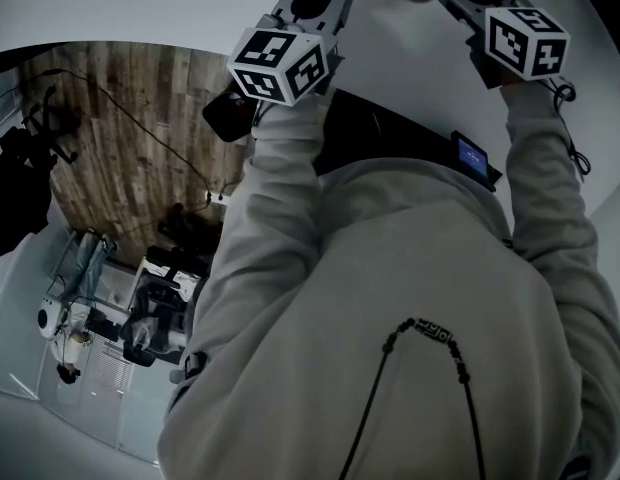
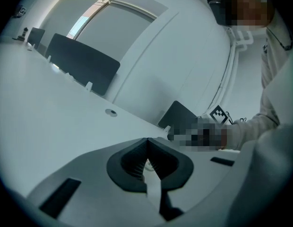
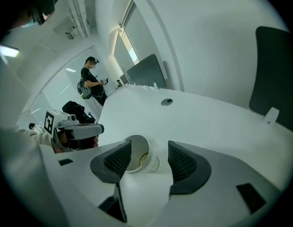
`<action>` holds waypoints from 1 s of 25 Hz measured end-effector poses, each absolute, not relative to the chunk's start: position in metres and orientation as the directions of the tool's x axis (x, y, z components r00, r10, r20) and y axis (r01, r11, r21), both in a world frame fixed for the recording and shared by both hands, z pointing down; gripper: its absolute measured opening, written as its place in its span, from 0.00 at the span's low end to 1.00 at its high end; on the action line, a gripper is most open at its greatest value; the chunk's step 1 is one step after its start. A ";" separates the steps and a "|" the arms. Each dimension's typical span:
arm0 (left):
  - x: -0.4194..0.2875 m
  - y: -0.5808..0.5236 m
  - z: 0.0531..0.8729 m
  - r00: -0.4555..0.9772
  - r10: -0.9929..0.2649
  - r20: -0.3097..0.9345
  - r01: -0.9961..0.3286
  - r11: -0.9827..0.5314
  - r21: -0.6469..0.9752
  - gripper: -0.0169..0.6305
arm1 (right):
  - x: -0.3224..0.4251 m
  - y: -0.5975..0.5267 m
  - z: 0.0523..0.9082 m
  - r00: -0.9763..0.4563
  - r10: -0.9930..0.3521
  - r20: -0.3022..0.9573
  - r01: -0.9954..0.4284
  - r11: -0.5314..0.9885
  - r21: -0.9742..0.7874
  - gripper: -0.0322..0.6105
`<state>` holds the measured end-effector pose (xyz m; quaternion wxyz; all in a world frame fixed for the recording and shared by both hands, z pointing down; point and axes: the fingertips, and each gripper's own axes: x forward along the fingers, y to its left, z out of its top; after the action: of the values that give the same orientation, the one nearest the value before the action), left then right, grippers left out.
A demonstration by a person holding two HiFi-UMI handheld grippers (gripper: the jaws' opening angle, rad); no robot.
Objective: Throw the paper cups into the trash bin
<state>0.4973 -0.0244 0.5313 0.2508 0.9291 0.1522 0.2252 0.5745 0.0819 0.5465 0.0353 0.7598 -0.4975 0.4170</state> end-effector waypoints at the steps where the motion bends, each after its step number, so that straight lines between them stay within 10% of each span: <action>1: 0.495 -0.025 0.533 0.852 0.392 0.346 0.162 -0.827 0.538 0.03 | 0.573 0.082 0.548 0.153 -0.725 0.671 -0.781 -0.505 -0.368 0.39; 19: 0.470 -0.016 0.528 0.851 0.365 0.378 0.125 -0.839 0.530 0.03 | 0.573 0.085 0.560 0.142 -0.710 0.690 -0.782 -0.508 -0.362 0.38; 22: 0.460 -0.022 0.526 0.857 0.347 0.381 0.104 -0.841 0.531 0.03 | 0.572 0.088 0.561 0.152 -0.682 0.715 -0.801 -0.509 -0.315 0.13; 25: 0.453 -0.029 0.527 0.861 0.327 0.390 0.083 -0.845 0.528 0.03 | 0.572 0.086 0.558 0.164 -0.672 0.722 -0.816 -0.504 -0.283 0.12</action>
<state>0.4533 -0.0294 0.5267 0.2552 0.9302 0.1102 0.2396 0.5720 0.0862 0.5581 0.0856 0.7581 -0.4908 0.4209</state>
